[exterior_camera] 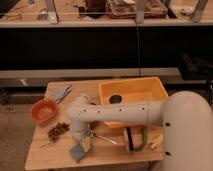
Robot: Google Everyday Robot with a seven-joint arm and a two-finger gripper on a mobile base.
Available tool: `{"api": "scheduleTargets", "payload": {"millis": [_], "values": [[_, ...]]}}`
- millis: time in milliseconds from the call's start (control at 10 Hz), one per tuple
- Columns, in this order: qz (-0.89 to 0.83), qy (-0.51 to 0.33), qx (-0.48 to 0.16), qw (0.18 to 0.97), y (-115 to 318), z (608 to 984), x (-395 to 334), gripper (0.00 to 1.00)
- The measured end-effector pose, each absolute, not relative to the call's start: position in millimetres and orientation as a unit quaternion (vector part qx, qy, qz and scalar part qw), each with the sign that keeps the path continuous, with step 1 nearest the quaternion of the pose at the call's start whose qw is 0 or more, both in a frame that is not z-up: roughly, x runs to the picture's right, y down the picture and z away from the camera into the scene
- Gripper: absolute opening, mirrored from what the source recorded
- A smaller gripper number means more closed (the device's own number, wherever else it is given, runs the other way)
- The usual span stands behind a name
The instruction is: Wipe table surface with sponge
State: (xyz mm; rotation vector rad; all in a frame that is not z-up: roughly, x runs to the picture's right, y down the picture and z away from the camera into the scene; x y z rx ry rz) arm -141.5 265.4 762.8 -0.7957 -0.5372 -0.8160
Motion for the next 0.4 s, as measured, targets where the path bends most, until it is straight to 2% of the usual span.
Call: {"api": "scheduleTargets", "payload": {"millis": [400], "values": [[-0.386, -0.25, -0.37, 0.807, 248.5, 779.9, -166.4, 0.0]]}}
